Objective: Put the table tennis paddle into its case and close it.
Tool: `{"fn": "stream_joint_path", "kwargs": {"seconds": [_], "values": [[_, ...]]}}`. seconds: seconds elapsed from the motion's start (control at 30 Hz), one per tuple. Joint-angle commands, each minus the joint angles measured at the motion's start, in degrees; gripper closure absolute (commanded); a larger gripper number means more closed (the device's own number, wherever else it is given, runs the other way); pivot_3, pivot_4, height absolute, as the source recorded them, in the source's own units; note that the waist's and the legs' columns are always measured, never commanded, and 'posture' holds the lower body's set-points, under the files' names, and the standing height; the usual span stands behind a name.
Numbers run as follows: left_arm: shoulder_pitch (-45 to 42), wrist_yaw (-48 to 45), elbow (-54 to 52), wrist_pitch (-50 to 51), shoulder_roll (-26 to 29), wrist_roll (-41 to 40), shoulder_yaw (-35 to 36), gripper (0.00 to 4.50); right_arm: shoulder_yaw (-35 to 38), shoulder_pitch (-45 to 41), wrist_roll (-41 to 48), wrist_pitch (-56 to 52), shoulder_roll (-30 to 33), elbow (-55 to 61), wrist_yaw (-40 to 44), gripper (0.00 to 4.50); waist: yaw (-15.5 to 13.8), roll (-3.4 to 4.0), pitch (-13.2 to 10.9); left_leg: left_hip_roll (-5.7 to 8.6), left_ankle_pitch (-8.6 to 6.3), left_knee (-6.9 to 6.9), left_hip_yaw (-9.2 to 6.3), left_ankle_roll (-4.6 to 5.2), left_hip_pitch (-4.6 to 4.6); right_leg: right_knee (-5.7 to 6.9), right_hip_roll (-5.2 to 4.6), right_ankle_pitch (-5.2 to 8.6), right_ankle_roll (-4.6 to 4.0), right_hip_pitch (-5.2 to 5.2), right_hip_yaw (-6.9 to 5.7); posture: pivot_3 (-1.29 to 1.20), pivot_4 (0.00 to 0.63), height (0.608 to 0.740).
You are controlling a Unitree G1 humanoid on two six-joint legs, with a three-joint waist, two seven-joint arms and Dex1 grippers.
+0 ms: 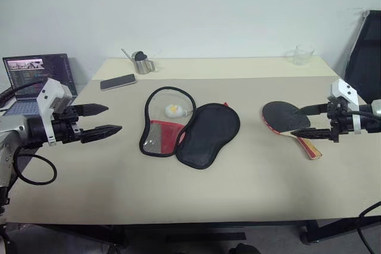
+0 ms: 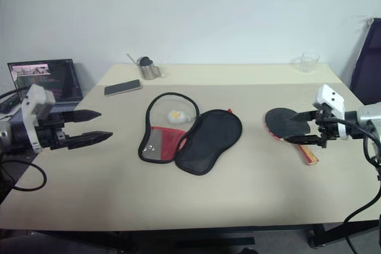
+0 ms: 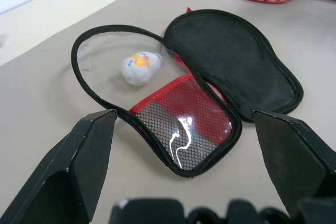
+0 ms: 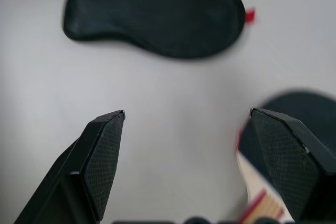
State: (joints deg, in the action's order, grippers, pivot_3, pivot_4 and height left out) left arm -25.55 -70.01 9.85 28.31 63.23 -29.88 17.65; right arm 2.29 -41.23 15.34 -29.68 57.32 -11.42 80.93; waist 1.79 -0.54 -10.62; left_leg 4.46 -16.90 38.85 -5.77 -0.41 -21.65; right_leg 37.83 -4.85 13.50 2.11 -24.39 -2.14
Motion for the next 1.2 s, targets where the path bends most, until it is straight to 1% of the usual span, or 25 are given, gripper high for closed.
{"fn": "stream_joint_path", "kwargs": {"seconds": [0.03, 0.13, 0.23, 0.37, 0.5, 0.63, 0.77, 0.9, 1.03, 1.1, 1.2], "values": [[-1.89, 0.41, 0.96, -1.39, 2.33, 1.27, 1.49, 0.0, 1.03, -0.35, 2.16, -0.12, -1.21, 2.48, -1.2, 0.31, -0.1, 0.0, 0.0, 0.01, 0.0, 0.01, 0.0, 0.0, -0.01, 0.0, 0.0, 0.0, 0.0, 0.0, 0.0, 0.0, 0.15, 0.74], [-1.38, 0.33, 0.47, -1.06, 3.22, 1.31, 2.65, 0.0, 0.87, -0.47, 2.65, 0.5, -2.74, 2.09, -2.36, 0.31, -0.11, -0.01, -0.01, 0.02, 0.0, 0.02, 0.0, 0.0, -0.01, -0.01, -0.01, 0.0, 0.0, 0.01, 0.01, 0.0, 0.15, 0.74], [1.91, 0.09, -2.11, 0.34, 4.35, 0.48, 5.96, 0.0, 0.27, -1.09, 2.21, 2.12, -4.09, 0.67, -3.23, 0.31, -0.01, -0.01, -0.01, 0.01, 0.0, 0.01, 0.0, 0.0, -0.03, -0.02, -0.01, 0.0, 0.0, -0.02, 0.01, 0.0, 0.15, 0.74], [5.2, 0.68, -4.36, 2.62, 5.7, -0.24, 9.83, 0.0, -0.79, -4.79, 1.18, 4.66, -6.45, -4.25, -4.26, 0.31, 0.15, -0.02, -0.01, -0.01, 0.0, -0.01, 0.03, -0.01, -0.02, -0.02, 0.0, 0.0, 0.0, -0.04, 0.06, 0.0, 0.15, 0.74], [5.51, 1.88, -5.21, 3.93, 4.81, -0.74, 10.55, 0.0, -1.55, -5.15, 0.72, 6.77, -6.95, -5.83, -4.01, 0.31, -0.28, -0.03, -0.01, 0.0, 0.0, 0.0, 0.01, -0.01, -0.01, -0.01, 0.0, 0.0, 0.0, -0.03, 0.03, 0.0, 0.15, 0.74], [5.18, 3.44, -4.99, 2.88, 2.25, 0.17, 8.33, 0.0, -0.6, -4.39, 1.32, 7.22, -6.28, -5.32, -4.59, 0.31, -0.45, -0.03, -0.01, 0.02, 0.0, 0.0, -0.01, -0.01, -0.03, -0.03, 0.0, 0.0, 0.0, -0.02, 0.02, 0.0, 0.15, 0.74], [1.99, 5.02, -3.9, 2.48, -0.66, 0.81, 4.83, 0.0, -0.06, -3.84, 1.41, 7.36, -5.22, -5.43, -5.02, 0.31, -0.42, -0.04, -0.02, 0.01, 0.0, 0.01, -0.02, -0.01, -0.03, -0.02, 0.0, 0.0, 0.0, -0.02, 0.0, 0.0, 0.15, 0.74], [-2.04, 4.89, 0.98, 1.21, -2.6, 2.44, 0.68, 0.0, 0.39, -2.62, 1.63, 5.8, -4.06, -4.22, -6.03, 0.31, -0.36, -0.04, -0.02, 0.01, 0.0, 0.01, 0.0, -0.01, -0.03, -0.02, 0.0, 0.0, -0.01, -0.02, 0.01, 0.0, 0.15, 0.74], [-6.36, 8.16, 5.6, 3.65, -5.4, 4.83, -3.78, 0.0, 1.08, -1.08, 2.08, 5.03, -2.91, -3.14, -6.77, 0.31, -0.32, -0.05, -0.01, 0.02, 0.0, 0.02, 0.01, -0.01, -0.03, 0.0, 0.0, -0.01, 0.0, -0.02, 0.01, 0.0, 0.15, 0.74], [-7.92, 10.41, 8.18, 4.79, -7.61, 6.83, -6.53, 0.0, 1.48, -0.38, 2.49, 4.44, -2.44, -2.21, -7.06, 0.31, -0.29, -0.04, -0.01, 0.02, 0.0, 0.02, 0.02, -0.01, -0.03, 0.03, 0.0, 0.0, 0.0, -0.02, 0.02, 0.0, 0.15, 0.74], [-13.24, 17.58, 16.32, 7.73, -12.82, 11.59, -10.8, 0.0, 2.18, 0.71, 3.02, 3.42, -1.37, -1.04, -7.29, 0.31, -0.33, -0.06, -0.01, 0.04, 0.0, 0.06, 0.03, -0.01, -0.02, 0.08, 0.01, -0.01, 0.0, -0.02, 0.03, 0.0, 0.15, 0.74]]}}
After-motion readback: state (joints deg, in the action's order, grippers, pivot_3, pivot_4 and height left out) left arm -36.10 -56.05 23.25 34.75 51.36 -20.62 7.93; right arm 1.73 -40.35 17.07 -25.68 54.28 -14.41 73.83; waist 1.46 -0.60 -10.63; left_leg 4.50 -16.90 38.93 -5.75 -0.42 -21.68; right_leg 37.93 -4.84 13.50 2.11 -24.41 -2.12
